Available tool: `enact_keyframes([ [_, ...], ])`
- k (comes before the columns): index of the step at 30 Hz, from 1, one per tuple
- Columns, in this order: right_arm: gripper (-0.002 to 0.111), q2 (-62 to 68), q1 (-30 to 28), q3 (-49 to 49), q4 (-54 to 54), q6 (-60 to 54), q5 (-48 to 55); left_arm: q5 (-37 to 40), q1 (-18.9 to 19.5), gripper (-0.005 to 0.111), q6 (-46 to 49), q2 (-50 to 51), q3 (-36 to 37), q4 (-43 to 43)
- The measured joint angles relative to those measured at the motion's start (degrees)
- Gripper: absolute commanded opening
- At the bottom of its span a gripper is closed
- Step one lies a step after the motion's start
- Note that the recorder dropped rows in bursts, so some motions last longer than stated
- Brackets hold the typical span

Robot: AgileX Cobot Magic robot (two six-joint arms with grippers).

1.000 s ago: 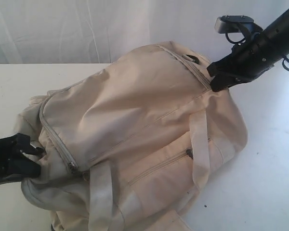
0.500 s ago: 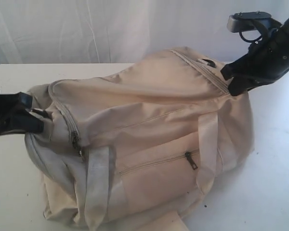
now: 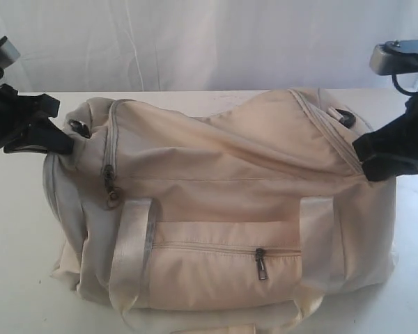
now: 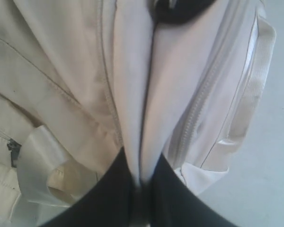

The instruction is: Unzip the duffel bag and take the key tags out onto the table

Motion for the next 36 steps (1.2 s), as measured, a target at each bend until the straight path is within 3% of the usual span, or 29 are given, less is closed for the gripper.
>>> enact_keyframes([
  [10,0.001,-3.8,0.0,6.4,0.0,1.2,-5.5,3.4,0.0,0.000,1.8,0.2,-1.2,0.0],
  [13,0.013,-3.8,0.0,6.4,0.0,1.2,-6.0,4.4,0.0,0.000,2.3,0.2,-1.2,0.0],
  [18,0.050,-4.0,0.0,6.2,-0.3,1.2,-6.4,5.8,0.0,0.005,2.5,0.2,-1.4,0.8],
  [20,0.056,-4.6,0.0,5.0,-0.6,1.0,-7.0,6.3,0.0,0.010,2.5,0.2,-1.4,1.2],
  [23,0.056,-6.0,0.0,1.1,-0.7,-0.5,-8.9,6.6,0.0,0.019,2.5,0.2,-1.4,2.0],
  [31,0.056,-8.2,0.0,-10.1,5.8,-6.2,-5.9,8.0,0.0,0.060,2.6,0.2,-1.6,2.7],
  [36,0.056,-8.0,3.5,-10.6,19.3,-18.1,-0.1,11.3,0.0,0.063,2.6,0.1,-4.4,4.1],
])
